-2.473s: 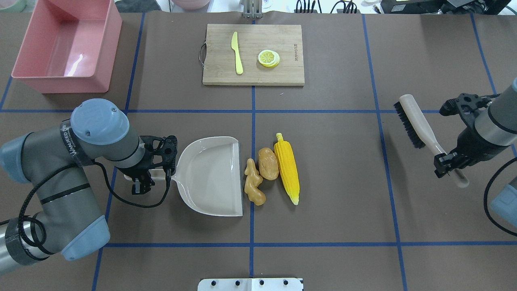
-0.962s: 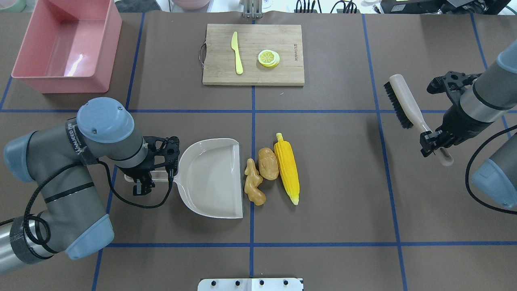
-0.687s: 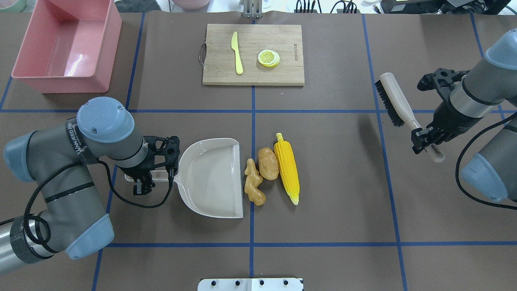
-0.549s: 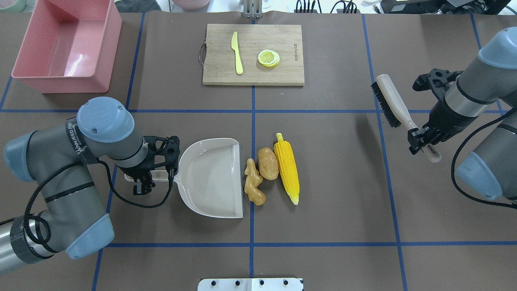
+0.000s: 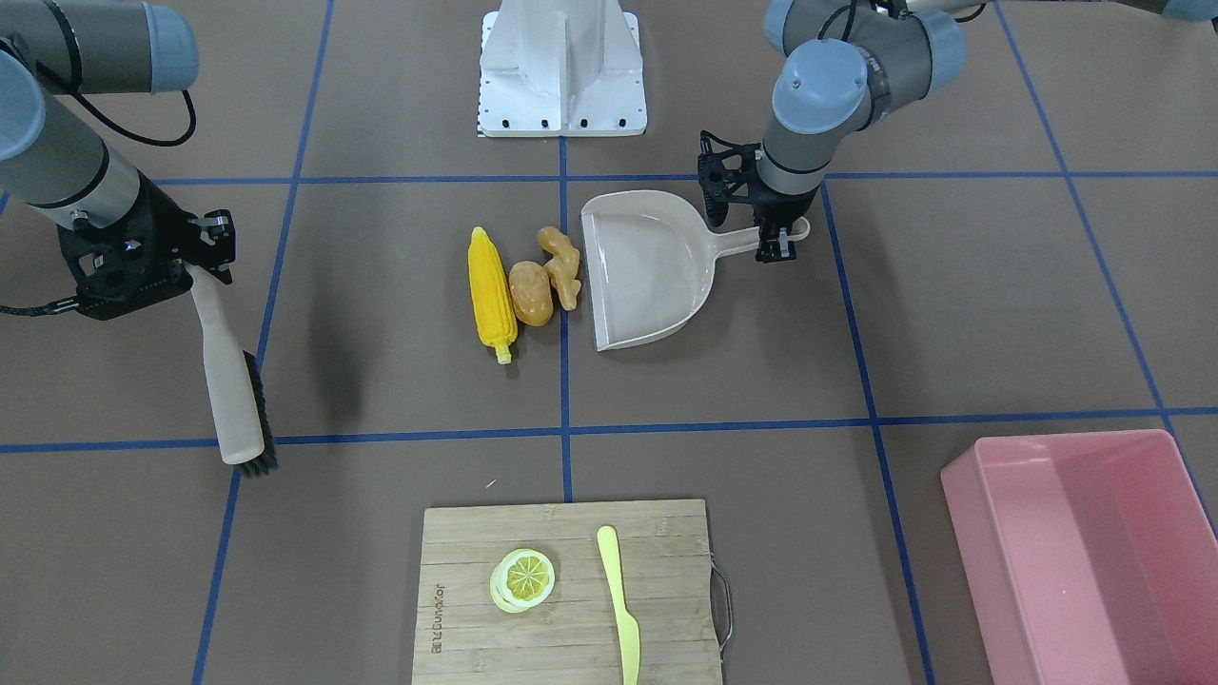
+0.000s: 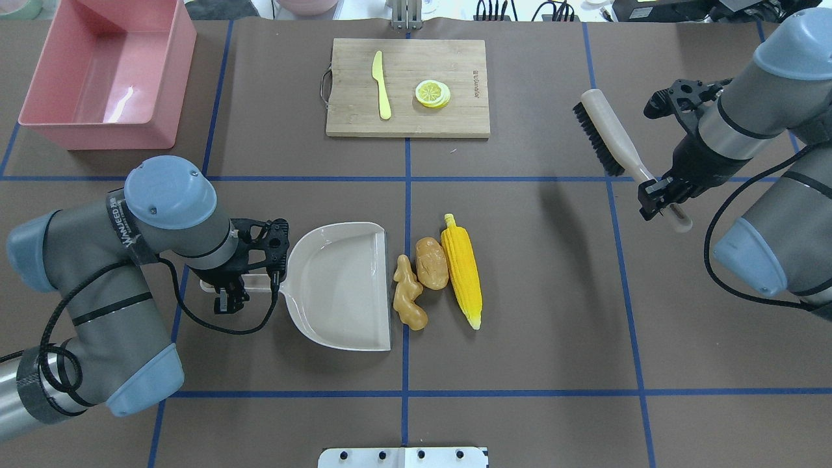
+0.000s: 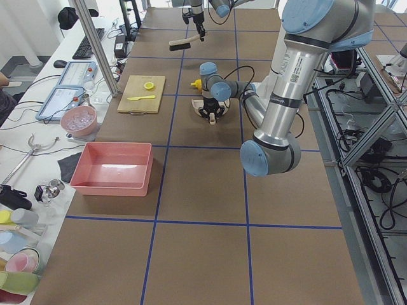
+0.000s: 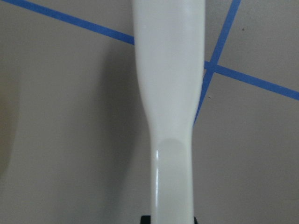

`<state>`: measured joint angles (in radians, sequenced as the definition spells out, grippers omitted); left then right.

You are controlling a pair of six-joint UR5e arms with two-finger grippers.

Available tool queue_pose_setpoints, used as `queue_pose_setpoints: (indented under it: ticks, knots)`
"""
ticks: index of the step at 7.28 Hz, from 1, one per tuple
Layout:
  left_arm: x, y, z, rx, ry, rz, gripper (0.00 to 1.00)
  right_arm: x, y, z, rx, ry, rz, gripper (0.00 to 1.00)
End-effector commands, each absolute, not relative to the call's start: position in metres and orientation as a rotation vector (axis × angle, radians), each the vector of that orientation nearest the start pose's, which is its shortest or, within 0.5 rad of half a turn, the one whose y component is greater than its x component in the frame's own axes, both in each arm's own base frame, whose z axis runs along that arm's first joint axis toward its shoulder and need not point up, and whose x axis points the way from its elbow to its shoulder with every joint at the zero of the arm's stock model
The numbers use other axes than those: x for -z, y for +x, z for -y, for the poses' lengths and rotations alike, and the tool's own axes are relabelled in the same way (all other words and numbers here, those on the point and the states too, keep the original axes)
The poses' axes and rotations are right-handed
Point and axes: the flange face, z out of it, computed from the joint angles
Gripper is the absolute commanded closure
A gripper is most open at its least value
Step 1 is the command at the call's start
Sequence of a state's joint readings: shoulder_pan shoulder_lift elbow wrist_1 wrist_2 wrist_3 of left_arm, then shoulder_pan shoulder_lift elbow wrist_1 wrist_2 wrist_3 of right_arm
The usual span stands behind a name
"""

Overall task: Sweep and dump trash into bin
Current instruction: 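Carry the brush with the right gripper beside the corn cob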

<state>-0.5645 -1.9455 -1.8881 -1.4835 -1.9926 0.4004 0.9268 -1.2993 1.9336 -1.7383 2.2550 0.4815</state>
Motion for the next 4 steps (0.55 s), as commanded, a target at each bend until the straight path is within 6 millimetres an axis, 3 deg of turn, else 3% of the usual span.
queue_pose_setpoints:
  ticks: [1, 2, 3, 4]
  knots:
    - [-0.324, 0.449, 0.395, -1.466, 0.495, -0.626, 1.00, -0.320, -0.318, 0.478, 0.119, -0.055, 0.829, 1.00]
    - [-0.324, 0.448, 0.395, -1.464, 0.497, -0.626, 1.00, -0.304, -0.334, 0.471, 0.003, -0.116, 0.852, 1.00]
    - [-0.324, 0.448, 0.395, -1.464, 0.497, -0.626, 1.00, -0.297, -0.354, 0.457, 0.004, -0.129, 0.879, 1.00]
    - [-0.324, 0.448, 0.395, -1.464, 0.497, -0.626, 1.00, -0.295, -0.394, 0.428, 0.094, -0.137, 0.897, 1.00]
